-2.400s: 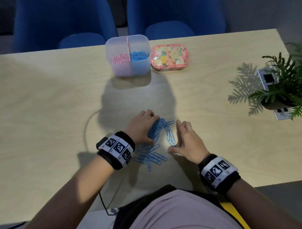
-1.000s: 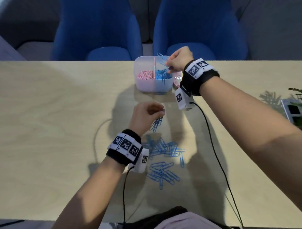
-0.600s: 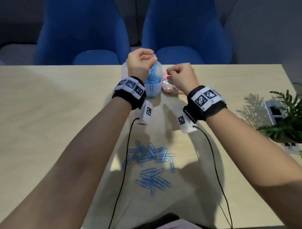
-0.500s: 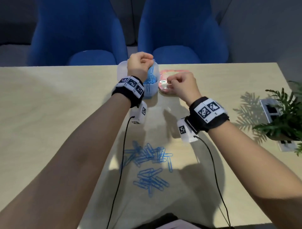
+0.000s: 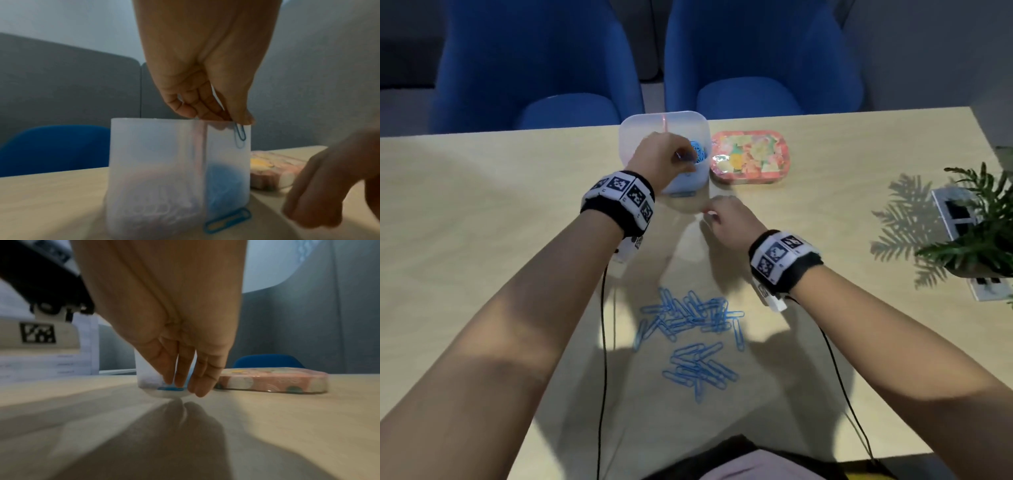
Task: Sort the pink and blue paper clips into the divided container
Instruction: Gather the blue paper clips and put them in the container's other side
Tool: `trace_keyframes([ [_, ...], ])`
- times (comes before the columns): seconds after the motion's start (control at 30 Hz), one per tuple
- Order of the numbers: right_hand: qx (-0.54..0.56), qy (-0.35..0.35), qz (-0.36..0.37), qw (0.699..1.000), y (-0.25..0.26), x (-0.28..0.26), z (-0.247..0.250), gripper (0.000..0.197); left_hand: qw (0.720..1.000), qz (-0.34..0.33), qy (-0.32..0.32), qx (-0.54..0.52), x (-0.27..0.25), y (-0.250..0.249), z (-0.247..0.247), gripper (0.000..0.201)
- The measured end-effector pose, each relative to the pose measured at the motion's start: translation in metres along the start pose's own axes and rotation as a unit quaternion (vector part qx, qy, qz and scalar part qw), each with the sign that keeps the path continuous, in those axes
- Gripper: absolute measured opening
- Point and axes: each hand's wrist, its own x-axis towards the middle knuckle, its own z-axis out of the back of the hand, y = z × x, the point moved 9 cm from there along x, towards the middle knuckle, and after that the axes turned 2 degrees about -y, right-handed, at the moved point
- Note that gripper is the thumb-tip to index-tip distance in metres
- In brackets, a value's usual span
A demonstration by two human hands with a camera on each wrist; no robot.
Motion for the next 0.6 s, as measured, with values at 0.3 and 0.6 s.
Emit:
trace_keyframes([
  [0.3, -0.229, 0.047, 0.047, 0.971, 0.022, 0.017, -0.028, 0.055, 0.992, 0.022, -0.081, 0.091, 0.014, -0.003, 0.027, 0.036],
  [0.6, -0.186, 0.024, 0.135, 0.973, 0.023, -0.082, -0.065, 0.025, 0.999, -0.024, -0.028, 0.012, -0.139, -0.001, -0.033, 0.043],
])
